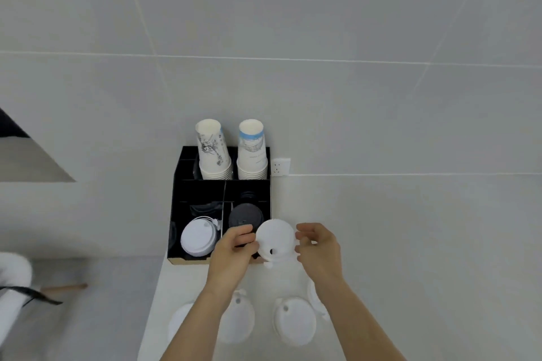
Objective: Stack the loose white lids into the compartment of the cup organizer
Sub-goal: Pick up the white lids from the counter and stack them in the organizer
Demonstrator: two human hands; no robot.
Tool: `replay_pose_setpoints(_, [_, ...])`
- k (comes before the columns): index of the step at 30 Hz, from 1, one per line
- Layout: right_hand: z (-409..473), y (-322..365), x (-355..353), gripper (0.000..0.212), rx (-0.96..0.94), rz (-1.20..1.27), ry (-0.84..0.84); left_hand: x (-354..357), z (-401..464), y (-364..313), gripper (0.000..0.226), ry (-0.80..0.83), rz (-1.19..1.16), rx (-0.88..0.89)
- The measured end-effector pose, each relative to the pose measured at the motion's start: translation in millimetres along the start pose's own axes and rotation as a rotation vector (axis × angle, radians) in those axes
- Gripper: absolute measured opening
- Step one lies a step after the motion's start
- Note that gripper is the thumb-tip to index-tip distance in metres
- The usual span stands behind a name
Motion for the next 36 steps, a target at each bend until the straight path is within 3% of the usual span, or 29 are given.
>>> replay_pose_setpoints(7, [-14,44,110,0.030,-0.044,-0.041,0.139,-107,31,-11,0.032,-0.140,0.014,0.035])
replay_pose_setpoints(13, [-8,43,172,0.036,-0.044,-0.117,0.178,-155,59,12,0.039,-0.151,0.040,-0.012])
replay_pose_setpoints(26, [1,21,222,0.045,-0.026,-0.263,0.210,-163,88,53,0.045,-0.045,0.277,-0.014])
replay_pose_setpoints(36, [6,9,232,0.047,-0.024,-0.343,0.250,-154,92,62,0.056,0.050,0.723,0.026])
Point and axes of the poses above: each hand's wrist, its own z-axis towards the middle knuckle, its own x-axis out of the palm, y = z × x, the point moved 6 cm from there along z, towards the middle knuckle, and after that the axes turned 9 degrees about x, right-handed, at the moved point
